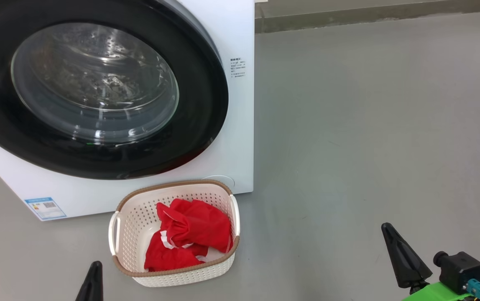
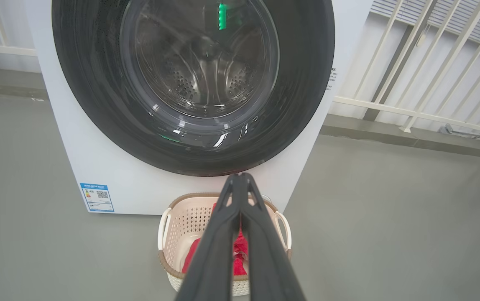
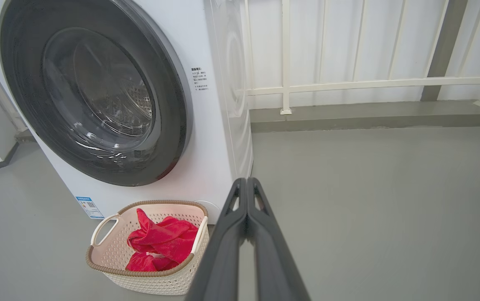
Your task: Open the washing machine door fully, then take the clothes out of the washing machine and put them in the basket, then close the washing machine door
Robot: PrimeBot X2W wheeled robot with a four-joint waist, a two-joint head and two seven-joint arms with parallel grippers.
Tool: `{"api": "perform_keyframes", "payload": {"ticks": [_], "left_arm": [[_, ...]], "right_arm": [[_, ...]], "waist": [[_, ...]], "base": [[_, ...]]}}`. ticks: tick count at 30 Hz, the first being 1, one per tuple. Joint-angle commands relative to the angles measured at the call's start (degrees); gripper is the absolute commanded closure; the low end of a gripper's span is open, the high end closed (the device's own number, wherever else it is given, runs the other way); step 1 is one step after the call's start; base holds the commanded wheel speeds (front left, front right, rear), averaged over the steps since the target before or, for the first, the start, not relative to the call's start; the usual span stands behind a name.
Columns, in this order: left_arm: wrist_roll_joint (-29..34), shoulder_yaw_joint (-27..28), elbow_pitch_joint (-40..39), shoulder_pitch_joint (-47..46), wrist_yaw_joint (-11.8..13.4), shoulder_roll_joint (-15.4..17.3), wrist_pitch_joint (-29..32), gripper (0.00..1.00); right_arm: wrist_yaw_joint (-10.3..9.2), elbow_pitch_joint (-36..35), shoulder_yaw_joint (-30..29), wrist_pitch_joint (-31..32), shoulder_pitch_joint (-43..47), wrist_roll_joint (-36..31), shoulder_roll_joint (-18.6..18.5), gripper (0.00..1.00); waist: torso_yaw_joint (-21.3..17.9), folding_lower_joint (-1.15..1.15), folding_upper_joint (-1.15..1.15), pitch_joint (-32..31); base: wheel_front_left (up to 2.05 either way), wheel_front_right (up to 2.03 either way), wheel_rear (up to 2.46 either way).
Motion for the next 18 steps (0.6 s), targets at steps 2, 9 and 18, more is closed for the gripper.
{"api": "perform_keyframes", "payload": {"ticks": [2,9,18], "left_arm": [[-2.62,0.31,-0.95,-1.48,-0.04,0.53,0.66,1.00],[-7.12,0.34,-0.64,-2.18,-0.06,0.54,1.78,1.00],[-12.21,0.39,-0.30,-2.93,-0.08,0.56,3.08,1.00]], "right_arm": [[-0.01,-1.20,-0.70,0.45,-1.73,2.94,-0.44,1.00],[-0.01,-0.96,-1.05,1.45,-2.29,7.49,-0.35,1.00],[-0.02,-0.72,-1.49,2.63,-2.85,12.61,-0.21,1.00]], "waist": [[0.11,-0.01,0.00,0.13],[0.40,-0.02,0.00,0.24],[0.73,-0.02,0.00,0.33]], "base": [[0.00,0.00,0.00],[0.00,0.00,0.00],[0.00,0.00,0.00]]}}
